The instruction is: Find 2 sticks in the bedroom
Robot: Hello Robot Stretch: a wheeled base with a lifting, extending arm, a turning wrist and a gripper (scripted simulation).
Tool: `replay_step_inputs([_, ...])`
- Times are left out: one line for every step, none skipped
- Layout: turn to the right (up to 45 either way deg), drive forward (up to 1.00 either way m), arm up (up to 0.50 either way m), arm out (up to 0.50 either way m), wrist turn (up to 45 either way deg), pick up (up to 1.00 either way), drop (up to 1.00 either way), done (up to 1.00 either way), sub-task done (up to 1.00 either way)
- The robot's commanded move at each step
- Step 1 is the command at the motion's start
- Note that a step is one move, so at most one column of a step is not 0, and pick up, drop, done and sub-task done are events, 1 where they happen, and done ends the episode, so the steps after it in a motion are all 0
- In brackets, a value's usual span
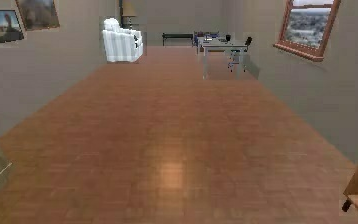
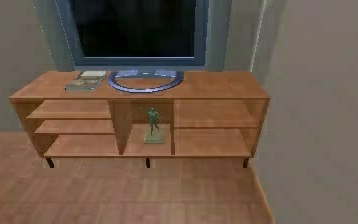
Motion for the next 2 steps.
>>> replay_step_inputs([-3.0,0.0,0.0,0.0,0.0,0.0,0.0,0.0,0.0])
replay_step_inputs([0.0,1.0,0.0,0.0,0.0,0.0,0.0,0.0,0.0])
